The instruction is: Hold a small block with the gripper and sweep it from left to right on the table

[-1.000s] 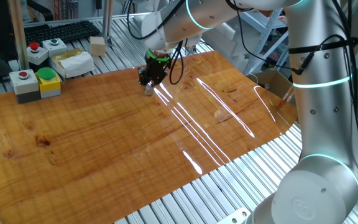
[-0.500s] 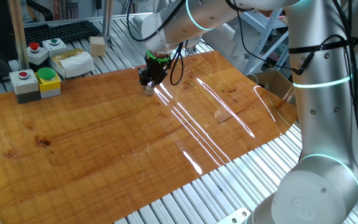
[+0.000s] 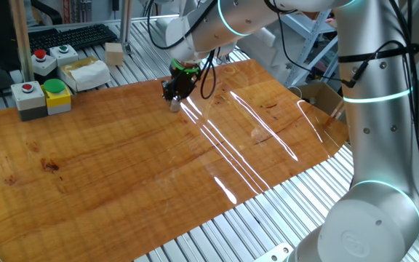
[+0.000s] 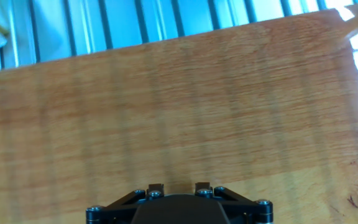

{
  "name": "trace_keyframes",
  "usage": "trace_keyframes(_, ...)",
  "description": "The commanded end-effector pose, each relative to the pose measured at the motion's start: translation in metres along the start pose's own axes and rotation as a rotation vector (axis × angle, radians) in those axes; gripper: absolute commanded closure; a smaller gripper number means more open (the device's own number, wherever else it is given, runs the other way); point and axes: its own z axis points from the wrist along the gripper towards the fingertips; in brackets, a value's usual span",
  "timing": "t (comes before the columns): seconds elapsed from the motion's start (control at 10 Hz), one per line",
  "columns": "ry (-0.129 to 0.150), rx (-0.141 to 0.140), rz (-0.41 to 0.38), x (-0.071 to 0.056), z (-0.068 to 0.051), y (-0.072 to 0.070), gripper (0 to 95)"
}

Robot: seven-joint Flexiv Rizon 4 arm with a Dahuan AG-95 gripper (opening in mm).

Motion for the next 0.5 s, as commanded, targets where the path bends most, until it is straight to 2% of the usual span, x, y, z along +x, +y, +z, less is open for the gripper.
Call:
trace_keyframes(0.1, -0.005, -0.007, -0.102, -0.0021, 0.0014, 0.0012, 95.0)
trace_keyframes(0.5, -0.002, -0.010, -0.192, -0.0021, 0.0014, 0.0012, 95.0)
